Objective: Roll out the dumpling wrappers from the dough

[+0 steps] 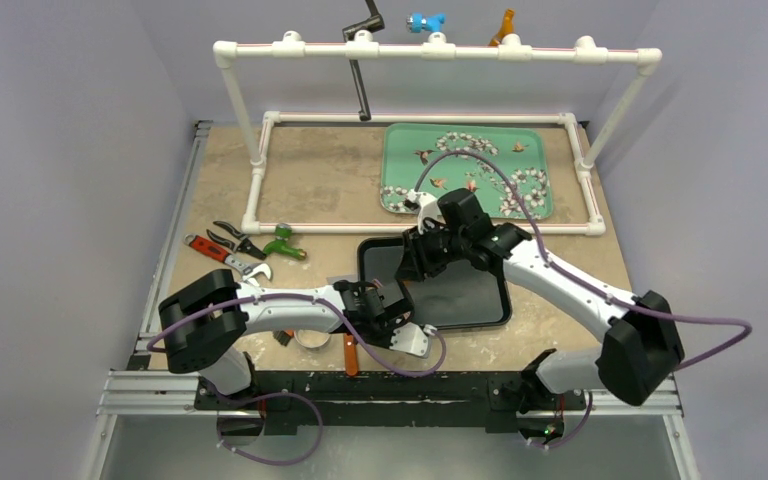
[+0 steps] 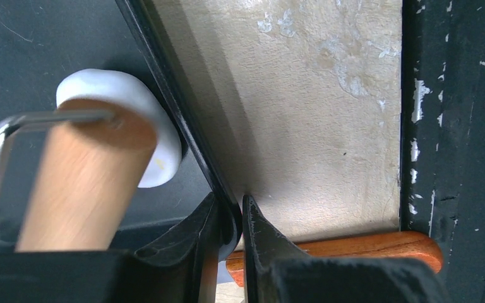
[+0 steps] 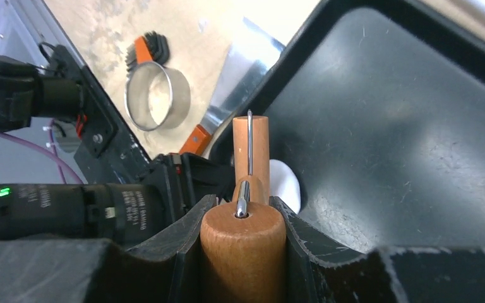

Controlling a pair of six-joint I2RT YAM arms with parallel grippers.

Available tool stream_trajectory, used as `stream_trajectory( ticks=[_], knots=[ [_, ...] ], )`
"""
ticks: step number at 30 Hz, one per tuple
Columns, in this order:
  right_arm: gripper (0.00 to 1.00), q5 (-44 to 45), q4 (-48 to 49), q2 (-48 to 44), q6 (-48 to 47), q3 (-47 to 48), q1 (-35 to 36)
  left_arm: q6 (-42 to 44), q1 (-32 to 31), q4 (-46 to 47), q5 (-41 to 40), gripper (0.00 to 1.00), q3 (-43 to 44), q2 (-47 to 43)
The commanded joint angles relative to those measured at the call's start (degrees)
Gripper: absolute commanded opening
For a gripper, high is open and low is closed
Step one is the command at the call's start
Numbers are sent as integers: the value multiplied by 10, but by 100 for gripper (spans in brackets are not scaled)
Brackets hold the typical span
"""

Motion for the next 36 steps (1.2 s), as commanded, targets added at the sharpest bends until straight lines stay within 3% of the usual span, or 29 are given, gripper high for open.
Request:
stream_trajectory(
  ticks=[1, 5, 12, 23, 26, 32, 36],
  knots=[
    [0, -25, 3, 49, -27, 24, -1, 1, 7, 28, -23, 0, 4, 16],
    [0, 29, -33, 68, -46, 46, -2, 0, 7, 28, -23, 0, 4, 16],
    [0, 233, -60, 42, -58, 69, -2, 2, 7, 26, -23, 0, 6, 19],
    [0, 336, -75, 36, -78, 114, -2, 1, 7, 27, -27, 0, 8, 23],
    [0, 301, -90, 29, -85, 124, -2, -1, 7, 30, -31, 0, 7, 23],
    [0, 41, -85, -10, -100, 106, -2, -3, 7, 32, -42, 0, 10, 32],
    [0, 14, -97, 16, -88, 97, -2, -3, 7, 30, -42, 0, 12, 33]
  ],
)
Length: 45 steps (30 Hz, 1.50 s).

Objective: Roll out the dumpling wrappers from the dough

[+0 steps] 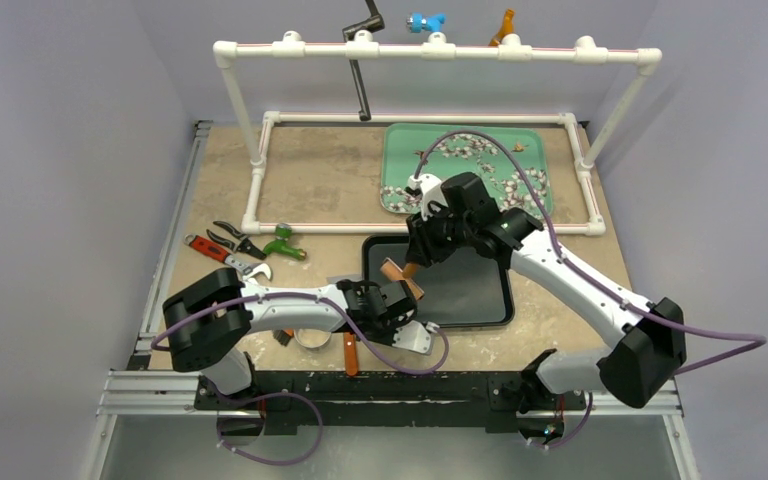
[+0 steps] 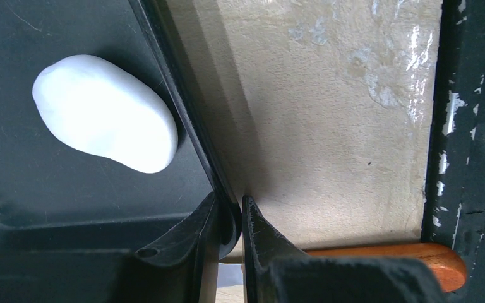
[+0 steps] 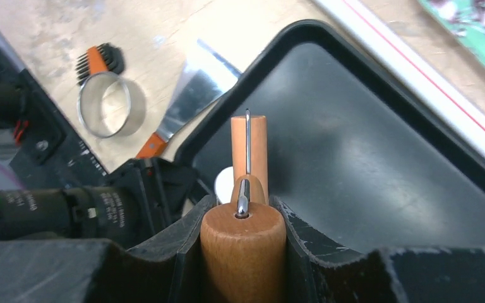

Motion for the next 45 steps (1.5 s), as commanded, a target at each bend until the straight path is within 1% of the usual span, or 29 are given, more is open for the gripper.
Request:
stream_trajectory(
  ticks=[1, 3, 7, 13, 17, 19, 22, 26, 32, 39, 41, 43, 45],
  knots=[
    [0, -96, 2, 22, 4, 0, 1, -3, 8, 20, -20, 0, 4, 23],
    [0, -94, -6, 45, -8, -1, 2, -4, 7, 21, -20, 0, 3, 22],
    [0, -62, -17, 79, -32, -4, 3, -4, 7, 20, -21, 0, 3, 22],
    [0, -23, -4, 93, -53, -13, 27, -5, 8, 20, -23, 0, 5, 26],
    [0, 87, -19, 106, -52, -13, 79, -7, 8, 17, -25, 0, 9, 30],
    [0, 133, -26, 102, -53, -14, 89, -7, 8, 17, -25, 0, 10, 31],
    [0, 210, -29, 89, -61, -30, 89, -7, 8, 17, -25, 0, 10, 31],
    [0, 307, -41, 108, -61, -37, 89, -8, 9, 16, -27, 0, 12, 33],
    [0, 394, -31, 107, -60, -39, 89, -6, 9, 8, -22, 0, 14, 38],
    [0, 448, -23, 87, -61, -32, 88, -5, 9, -6, -18, 0, 22, 47],
    [0, 436, -11, 93, -60, -40, 89, -5, 9, -5, -17, 0, 22, 47],
    [0, 404, 10, 103, -61, -53, 89, -7, 9, -4, -19, 0, 23, 48],
    [0, 376, 34, 109, -37, -70, 88, -8, 9, -3, -21, 0, 23, 48]
  ],
)
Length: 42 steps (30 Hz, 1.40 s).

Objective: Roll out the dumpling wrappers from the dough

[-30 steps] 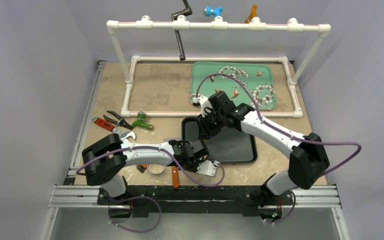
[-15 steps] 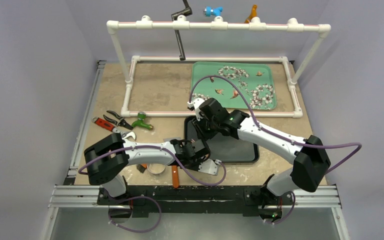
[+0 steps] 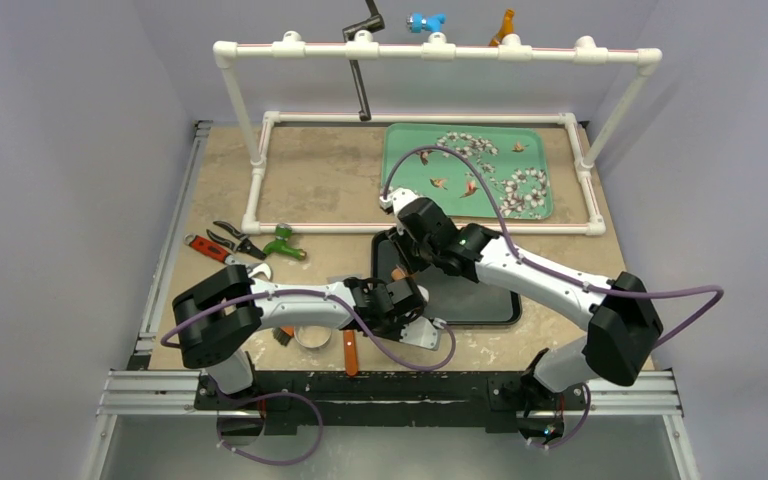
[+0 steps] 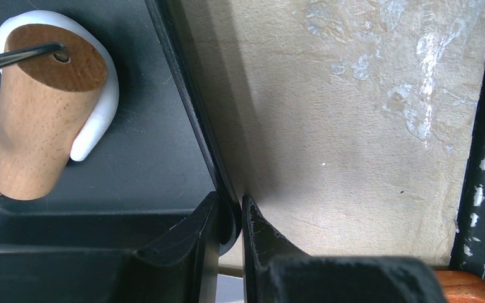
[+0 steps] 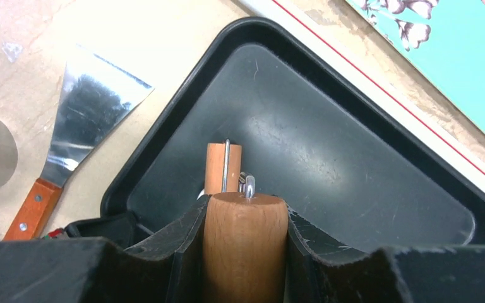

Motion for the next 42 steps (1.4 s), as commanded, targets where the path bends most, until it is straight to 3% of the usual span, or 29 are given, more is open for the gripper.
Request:
stream_trajectory(
  ticks=[1, 7, 12, 17, 21, 29, 38, 42],
  knots=[
    [0, 95, 3, 35, -52, -60, -22, -10, 8, -21, -5, 0, -4, 19],
    [0, -34, 46, 44, -22, -81, -2, -14, 14, -13, -13, 0, -1, 21],
    [0, -193, 88, 67, 27, -85, -2, -21, 35, -13, -8, 0, 17, 25],
    [0, -237, 138, 75, 80, -94, -12, -21, 35, -12, -6, 0, 19, 23],
    [0, -169, 85, 78, 83, -73, -31, -19, 35, -13, -6, 0, 18, 22],
    [0, -12, 2, -35, 96, -94, -106, -22, 39, -9, -19, 0, 13, 21],
    [0, 68, -5, -70, 125, -114, -105, -23, 48, -13, -23, 0, 21, 26],
    [0, 141, -10, -70, 133, -106, -58, -24, 54, -22, -14, 0, 28, 29]
  ],
)
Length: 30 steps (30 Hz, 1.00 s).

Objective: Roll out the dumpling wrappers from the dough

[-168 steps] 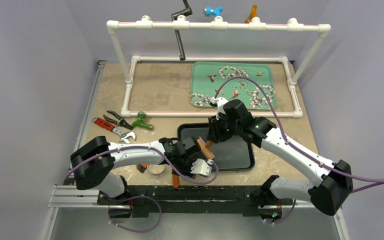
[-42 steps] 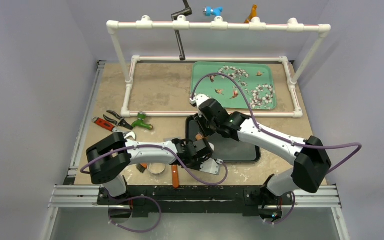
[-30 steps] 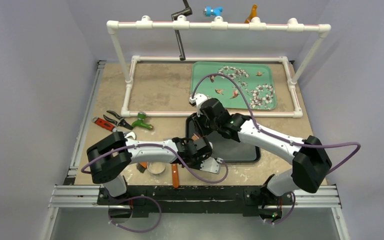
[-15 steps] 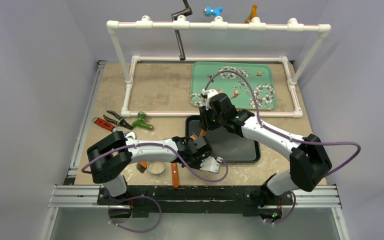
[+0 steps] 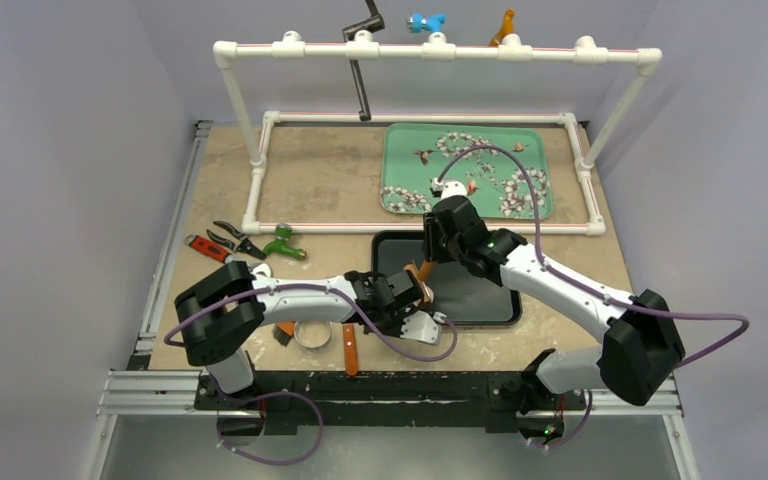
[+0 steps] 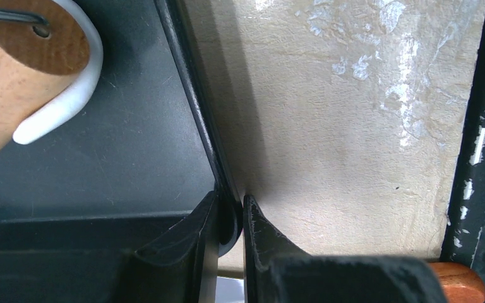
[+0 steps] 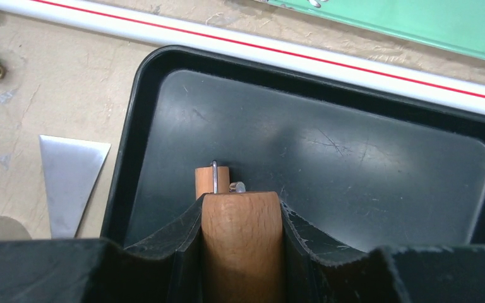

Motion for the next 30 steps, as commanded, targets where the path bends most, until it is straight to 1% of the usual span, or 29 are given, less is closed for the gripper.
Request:
stream_trajectory(
  ticks=[1, 3, 4, 6, 7, 8, 10, 13, 16, 20, 22, 23, 26, 30],
  knots=[
    [0, 152, -93, 9, -23, -3, 47, -22, 35, -7, -35, 0, 14, 20],
    [0, 121, -73, 26, -11, -12, 55, -26, 39, -12, -20, 0, 17, 11],
    [0, 73, -44, 25, -8, -27, 54, -29, 44, -19, -2, 2, 20, 3],
    [0, 56, 2, 13, 1, -47, 53, -38, 62, -37, 47, 18, 30, -21],
    [0, 56, 7, 10, 6, -48, 53, -41, 72, -46, 76, 27, 34, -35],
    [0, 60, 11, 10, 8, -48, 53, -44, 83, -50, 100, 33, 39, -59],
    [0, 48, 25, 18, 8, -49, 53, -47, 100, -57, 144, 39, 48, -90],
    [0, 40, 34, 27, 12, -49, 53, -60, 125, -67, 200, 41, 65, -117],
    [0, 14, 55, 11, 26, -58, 53, -107, 161, -46, 236, 41, 79, -124],
    [0, 19, 66, -13, 42, -69, 52, -224, 223, 80, 280, 43, 82, -119],
    [0, 21, 63, -12, 46, -70, 52, -263, 232, 146, 292, 45, 85, -96],
    [0, 19, 65, -12, 47, -72, 52, -272, 231, 165, 299, 45, 89, -78],
    [0, 15, 70, -15, 54, -75, 51, -302, 230, 201, 361, 45, 96, -32],
    [0, -7, 86, -24, 65, -89, 41, -307, 230, 308, 393, 47, 45, -28]
  ],
)
